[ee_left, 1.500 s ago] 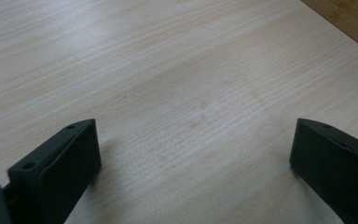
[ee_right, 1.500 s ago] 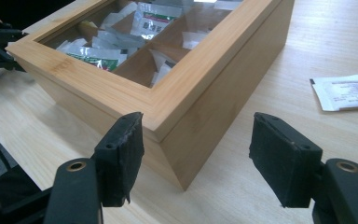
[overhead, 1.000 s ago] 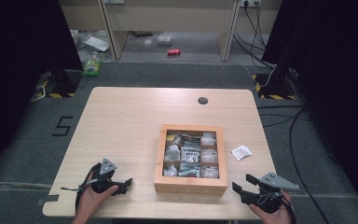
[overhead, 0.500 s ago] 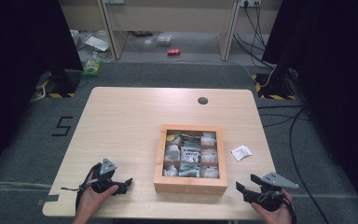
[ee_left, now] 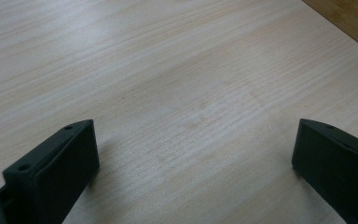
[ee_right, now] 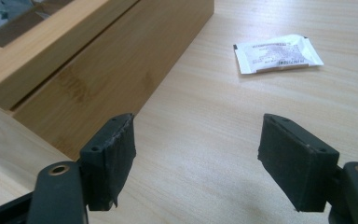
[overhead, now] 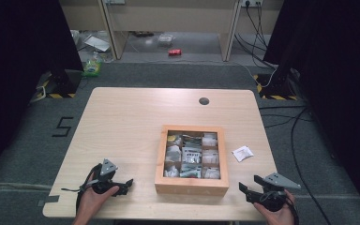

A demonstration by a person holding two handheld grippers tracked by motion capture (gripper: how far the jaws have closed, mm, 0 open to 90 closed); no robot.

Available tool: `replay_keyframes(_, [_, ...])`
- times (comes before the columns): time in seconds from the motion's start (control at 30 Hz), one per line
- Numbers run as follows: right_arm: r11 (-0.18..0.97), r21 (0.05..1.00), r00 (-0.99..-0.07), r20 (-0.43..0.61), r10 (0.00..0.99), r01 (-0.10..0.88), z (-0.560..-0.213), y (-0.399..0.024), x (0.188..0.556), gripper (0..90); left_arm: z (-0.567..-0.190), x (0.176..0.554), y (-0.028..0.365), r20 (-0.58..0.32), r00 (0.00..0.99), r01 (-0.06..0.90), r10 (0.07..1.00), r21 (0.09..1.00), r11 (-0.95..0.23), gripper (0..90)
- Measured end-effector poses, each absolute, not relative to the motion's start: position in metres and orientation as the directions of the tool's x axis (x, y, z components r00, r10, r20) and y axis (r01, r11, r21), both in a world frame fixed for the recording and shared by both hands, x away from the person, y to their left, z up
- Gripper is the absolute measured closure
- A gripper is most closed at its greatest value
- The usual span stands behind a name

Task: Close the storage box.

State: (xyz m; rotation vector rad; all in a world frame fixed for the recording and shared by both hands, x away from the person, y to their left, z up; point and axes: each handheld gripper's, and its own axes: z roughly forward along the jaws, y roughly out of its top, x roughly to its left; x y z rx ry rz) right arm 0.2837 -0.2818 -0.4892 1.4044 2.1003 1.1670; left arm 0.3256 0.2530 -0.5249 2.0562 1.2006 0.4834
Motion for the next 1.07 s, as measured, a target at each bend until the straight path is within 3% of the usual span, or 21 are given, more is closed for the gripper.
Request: replay_keyframes(1.07, [0.177, 0.764, -0.433, 0.146, 0.889, 0.62, -0.4982, -0.2809, 0.2869, 27.4, -0.525, 0.3255, 0.253, -0.027, 0.501, 0.605, 0.865, 0.726, -0.327, 0.0])
